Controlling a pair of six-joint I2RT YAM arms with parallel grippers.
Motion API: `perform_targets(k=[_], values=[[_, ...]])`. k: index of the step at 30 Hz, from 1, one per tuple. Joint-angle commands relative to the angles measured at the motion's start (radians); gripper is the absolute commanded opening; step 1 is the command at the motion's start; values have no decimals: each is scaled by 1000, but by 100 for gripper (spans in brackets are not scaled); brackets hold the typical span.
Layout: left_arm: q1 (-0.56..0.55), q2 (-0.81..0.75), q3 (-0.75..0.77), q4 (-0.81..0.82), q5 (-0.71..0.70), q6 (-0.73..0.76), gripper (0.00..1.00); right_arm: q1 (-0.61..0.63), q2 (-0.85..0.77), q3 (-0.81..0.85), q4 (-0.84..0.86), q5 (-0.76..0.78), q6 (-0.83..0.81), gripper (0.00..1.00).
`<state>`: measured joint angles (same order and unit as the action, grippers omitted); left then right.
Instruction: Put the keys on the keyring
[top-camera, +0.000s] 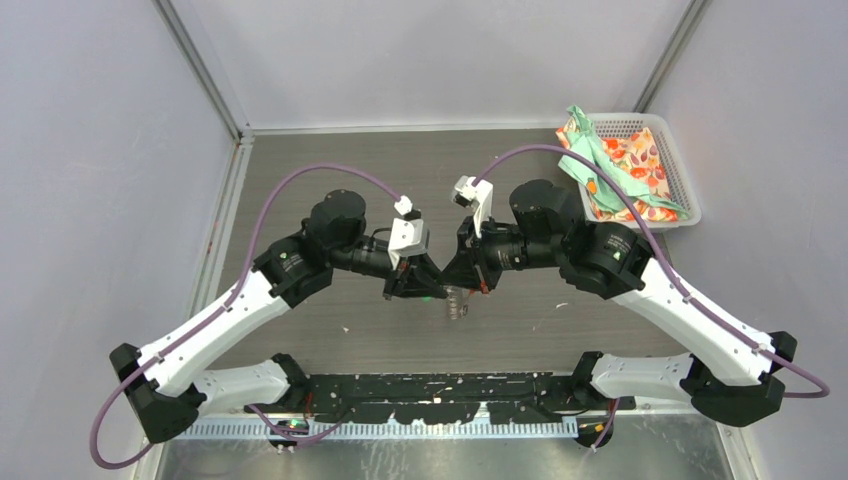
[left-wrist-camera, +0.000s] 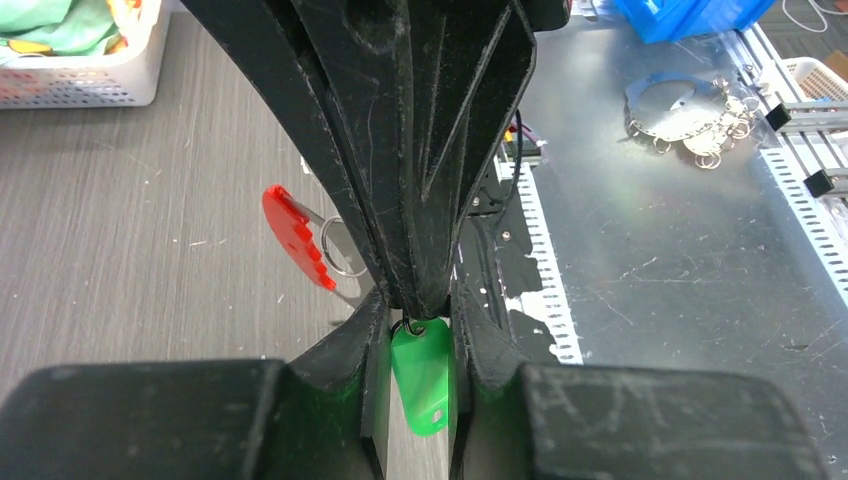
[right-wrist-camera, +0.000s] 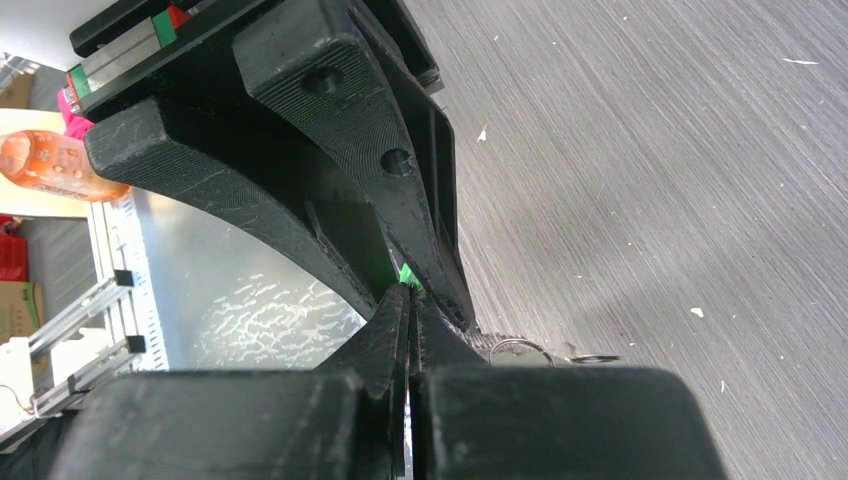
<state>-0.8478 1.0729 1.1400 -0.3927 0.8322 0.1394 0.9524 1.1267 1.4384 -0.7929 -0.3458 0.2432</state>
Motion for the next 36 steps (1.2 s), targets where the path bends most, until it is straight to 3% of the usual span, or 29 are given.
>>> perform_targets(k=[1,4,11,15,18,23,28,36], values=[[-4,-36,-8,29,65,-5,0,-2,-7,53,79,-2,33,2],[-4,-41,-10,45,57,-5,0,-2,-16,50,90,-10,49,6],[-2,-44,13,30,15,-1,0,-3,-45,53,99,-6,76,43],[0,-52,14,12,45,-5,0,-3,-72,66,92,25,77,51],[8,-56,21,12,59,-30,0,-4,-90,80,58,59,70,63],[21,-57,47,41,94,-96,0,-4,-185,13,48,86,29,63],[21,-45,95,74,154,-133,0,-5,-291,-113,91,-11,-73,61],[21,-20,182,63,204,-176,0,-4,-271,-134,251,-113,-167,54]])
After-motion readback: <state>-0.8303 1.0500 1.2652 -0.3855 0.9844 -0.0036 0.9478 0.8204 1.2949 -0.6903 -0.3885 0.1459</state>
